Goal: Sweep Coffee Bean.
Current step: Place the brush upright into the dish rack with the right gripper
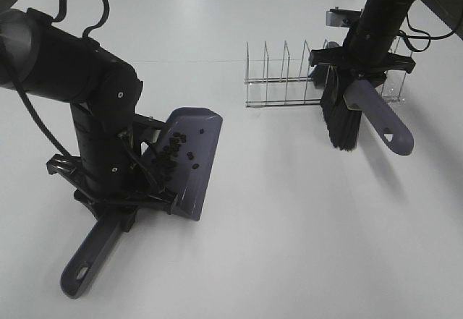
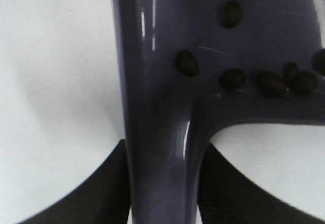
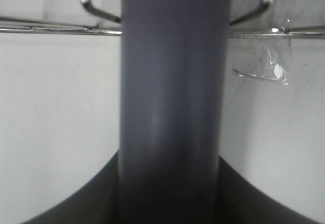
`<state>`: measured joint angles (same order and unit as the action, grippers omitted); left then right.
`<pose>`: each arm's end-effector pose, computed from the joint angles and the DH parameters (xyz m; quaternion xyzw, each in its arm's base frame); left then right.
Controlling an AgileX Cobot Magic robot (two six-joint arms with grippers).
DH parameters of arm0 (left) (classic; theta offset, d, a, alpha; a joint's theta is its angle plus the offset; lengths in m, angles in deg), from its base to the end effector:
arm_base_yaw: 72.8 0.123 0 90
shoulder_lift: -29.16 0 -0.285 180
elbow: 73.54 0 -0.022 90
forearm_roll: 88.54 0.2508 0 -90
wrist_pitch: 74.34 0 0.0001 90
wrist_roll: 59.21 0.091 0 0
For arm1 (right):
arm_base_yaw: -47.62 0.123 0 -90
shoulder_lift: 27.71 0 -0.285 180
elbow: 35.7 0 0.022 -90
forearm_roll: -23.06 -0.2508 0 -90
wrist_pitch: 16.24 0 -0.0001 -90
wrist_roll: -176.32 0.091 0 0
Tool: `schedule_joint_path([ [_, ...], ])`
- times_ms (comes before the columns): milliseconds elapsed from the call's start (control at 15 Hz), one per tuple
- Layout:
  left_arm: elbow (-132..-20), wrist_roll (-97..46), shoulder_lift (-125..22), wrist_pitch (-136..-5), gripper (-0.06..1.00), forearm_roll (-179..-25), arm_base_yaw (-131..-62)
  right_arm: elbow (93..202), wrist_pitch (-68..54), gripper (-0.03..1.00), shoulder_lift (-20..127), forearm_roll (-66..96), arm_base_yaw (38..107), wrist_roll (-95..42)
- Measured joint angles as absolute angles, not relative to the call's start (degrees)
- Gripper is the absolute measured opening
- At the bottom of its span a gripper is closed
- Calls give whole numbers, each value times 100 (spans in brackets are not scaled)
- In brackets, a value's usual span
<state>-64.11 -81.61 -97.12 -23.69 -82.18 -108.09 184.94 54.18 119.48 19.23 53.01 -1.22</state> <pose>0.2899 -0.1956 0.0985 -0.1492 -0.9864 -0.0625 0.0288 0.4883 0.0518 0.1364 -0.0152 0.9990 0.0335 0.0242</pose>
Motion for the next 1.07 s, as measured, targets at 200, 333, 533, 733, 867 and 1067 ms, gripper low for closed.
schedule_joint_path([
  [200, -6411, -8161, -9712, -2346, 33, -8218, -10809, 18494, 5149, 30, 11953, 1934, 5301, -111],
  [333, -6411, -8167, -9712, -2346, 33, -8230, -10809, 18591, 5023, 30, 12022, 1940, 5301, -70],
  [533, -6411, -8184, -9712, -2335, 33, -8241, -10809, 18614, 4994, 30, 12022, 2003, 5283, -36],
  [733, -6411, -8190, -9712, -2335, 33, -8241, -10809, 18626, 4954, 38, 12022, 1934, 5283, -30],
  [867, -6411, -8195, -9712, -2335, 33, -8241, -10809, 18626, 4925, 51, 12022, 1923, 5283, -30],
  [1067, -6411, -8224, -9712, -2323, 33, -8241, -10809, 18626, 5023, 63, 12022, 1837, 5283, -30],
])
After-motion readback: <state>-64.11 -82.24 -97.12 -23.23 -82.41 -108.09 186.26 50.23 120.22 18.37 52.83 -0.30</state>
